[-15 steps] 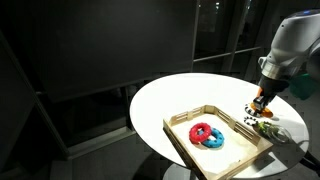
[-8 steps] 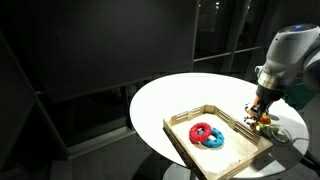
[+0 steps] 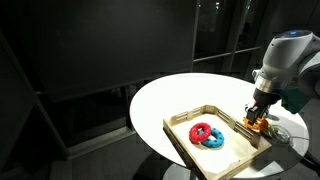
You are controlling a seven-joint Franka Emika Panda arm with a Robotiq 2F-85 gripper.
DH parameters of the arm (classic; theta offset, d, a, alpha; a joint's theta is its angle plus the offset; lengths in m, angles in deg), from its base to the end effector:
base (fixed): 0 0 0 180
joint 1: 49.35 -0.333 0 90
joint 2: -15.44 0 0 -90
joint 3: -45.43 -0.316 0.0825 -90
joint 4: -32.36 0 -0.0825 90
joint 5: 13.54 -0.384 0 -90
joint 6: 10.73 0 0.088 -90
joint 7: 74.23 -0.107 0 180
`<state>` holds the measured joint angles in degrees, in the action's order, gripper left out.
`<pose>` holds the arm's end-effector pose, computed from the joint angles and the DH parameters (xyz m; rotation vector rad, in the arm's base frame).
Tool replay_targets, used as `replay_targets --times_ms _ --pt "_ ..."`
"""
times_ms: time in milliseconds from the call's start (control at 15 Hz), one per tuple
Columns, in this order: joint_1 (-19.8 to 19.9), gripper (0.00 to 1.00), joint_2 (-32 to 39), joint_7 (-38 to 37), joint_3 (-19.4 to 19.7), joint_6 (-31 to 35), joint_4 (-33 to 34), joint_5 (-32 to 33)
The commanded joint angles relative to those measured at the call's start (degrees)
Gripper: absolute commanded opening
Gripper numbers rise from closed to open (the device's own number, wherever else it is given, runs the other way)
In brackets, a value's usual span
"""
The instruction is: Put the orange ring on the table.
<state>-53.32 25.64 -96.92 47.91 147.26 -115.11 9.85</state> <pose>0.4443 0.0273 0.1977 2.9848 0.0143 0.0566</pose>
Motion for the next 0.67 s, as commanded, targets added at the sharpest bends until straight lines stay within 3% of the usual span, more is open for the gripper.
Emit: replay_targets --times_ms 0,200,600 --pt "-0.6 0.97 -0.3 2.6 -0.3 0.8 0.4 -4.0" --pt "-0.3 1.00 -1.4 6.9 -2.2 0.9 0.1 -10.5" --pt "1.0 1.00 -5.1 22.1 -8.8 -2.8 0.9 -30.6"
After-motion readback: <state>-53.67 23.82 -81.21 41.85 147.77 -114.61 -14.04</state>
